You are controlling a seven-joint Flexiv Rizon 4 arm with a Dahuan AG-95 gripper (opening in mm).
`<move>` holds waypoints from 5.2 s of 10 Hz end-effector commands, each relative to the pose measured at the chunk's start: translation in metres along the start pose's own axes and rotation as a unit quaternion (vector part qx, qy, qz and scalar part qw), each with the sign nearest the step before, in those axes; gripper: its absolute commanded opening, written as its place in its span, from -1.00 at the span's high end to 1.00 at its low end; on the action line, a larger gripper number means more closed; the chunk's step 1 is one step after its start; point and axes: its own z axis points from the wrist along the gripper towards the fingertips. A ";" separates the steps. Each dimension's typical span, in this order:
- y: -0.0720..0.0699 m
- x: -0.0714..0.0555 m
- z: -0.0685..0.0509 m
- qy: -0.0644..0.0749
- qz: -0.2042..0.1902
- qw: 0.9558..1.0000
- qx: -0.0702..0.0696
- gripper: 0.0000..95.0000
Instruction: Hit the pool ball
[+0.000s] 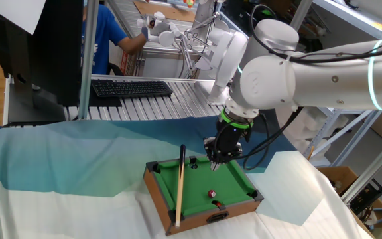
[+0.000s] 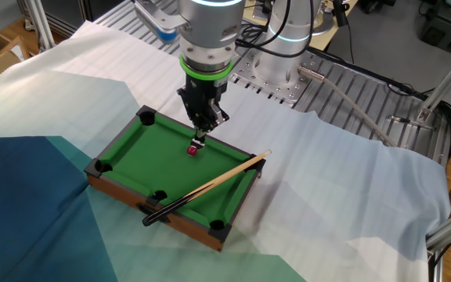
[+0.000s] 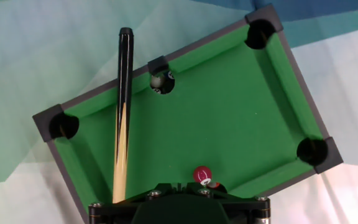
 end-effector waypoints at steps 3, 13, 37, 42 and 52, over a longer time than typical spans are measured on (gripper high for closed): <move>0.001 -0.002 -0.001 0.018 0.027 0.999 -0.029 1.00; 0.053 -0.055 0.006 0.005 0.085 0.996 -0.010 1.00; 0.081 -0.087 0.057 0.006 0.096 0.995 -0.015 0.20; 0.079 -0.082 0.065 0.006 0.086 0.996 -0.020 0.60; 0.071 -0.077 0.077 0.000 0.088 0.996 -0.032 0.20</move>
